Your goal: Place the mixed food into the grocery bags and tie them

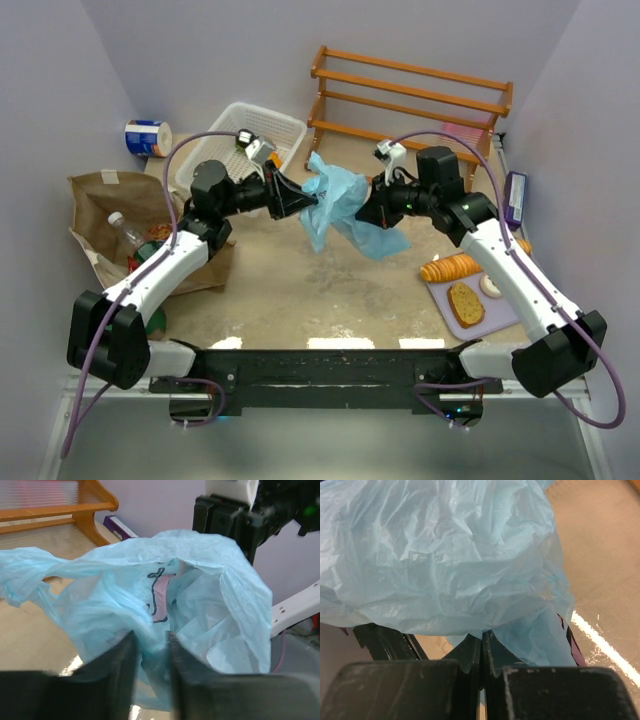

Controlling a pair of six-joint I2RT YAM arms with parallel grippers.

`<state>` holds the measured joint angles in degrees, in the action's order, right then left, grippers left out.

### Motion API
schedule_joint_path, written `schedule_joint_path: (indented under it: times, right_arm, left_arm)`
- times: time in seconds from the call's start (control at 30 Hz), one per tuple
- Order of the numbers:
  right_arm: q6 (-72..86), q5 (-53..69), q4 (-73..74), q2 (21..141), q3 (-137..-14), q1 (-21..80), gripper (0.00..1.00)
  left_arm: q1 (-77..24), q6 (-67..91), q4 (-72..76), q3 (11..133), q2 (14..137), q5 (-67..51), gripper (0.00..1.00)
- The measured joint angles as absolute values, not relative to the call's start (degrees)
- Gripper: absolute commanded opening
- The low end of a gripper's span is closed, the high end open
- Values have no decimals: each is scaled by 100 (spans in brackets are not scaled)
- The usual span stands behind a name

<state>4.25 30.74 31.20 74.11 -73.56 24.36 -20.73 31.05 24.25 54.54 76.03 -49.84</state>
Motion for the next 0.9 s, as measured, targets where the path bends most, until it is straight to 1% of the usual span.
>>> schedule_joint_path:
  times: [0.03,0.07,0.1,0.13,0.17,0.23,0.33,0.5,0.73,0.9]
  right_arm:
    - [421,3074,3107,7413,-7341,2436,1]
    - [423,3065,3087,7413,-7325,2436,7]
    - [432,3052,3081,7422,-7319,2436,17]
    - [454,2995,3079,7435,-7317,2436,48]
    - [486,2897,3083,7461,-7317,2436,63]
    - [580,2659,3087,7524,-7319,2436,85]
    - [768,2235,3111,7658,-7317,2436,90]
    - [1243,1752,3011,7596,-7196,2436,91]
    - [2423,1750,2086,6681,-6222,2611,90]
    - [2906,1586,1533,6665,-6128,3155,88]
  left_arm:
    - [-2110,3048,2377,5463,7662,-5004,0]
    - [-2145,2993,2246,5487,7721,-5015,0]
    - [-2161,2912,2108,5502,7760,-5000,0]
    - [-2165,2838,1964,5518,7767,-4954,0]
    - [-2158,2727,1726,5557,7762,-4834,0]
    - [-2121,2482,1302,5653,7695,-4423,0]
    - [-2058,2209,801,5745,7500,-3743,0]
    - [-2027,2073,471,5791,7397,-3155,0]
    - [-2027,2099,349,5791,7419,-2998,0]
    - [-2029,2174,390,5789,7448,-3089,0]
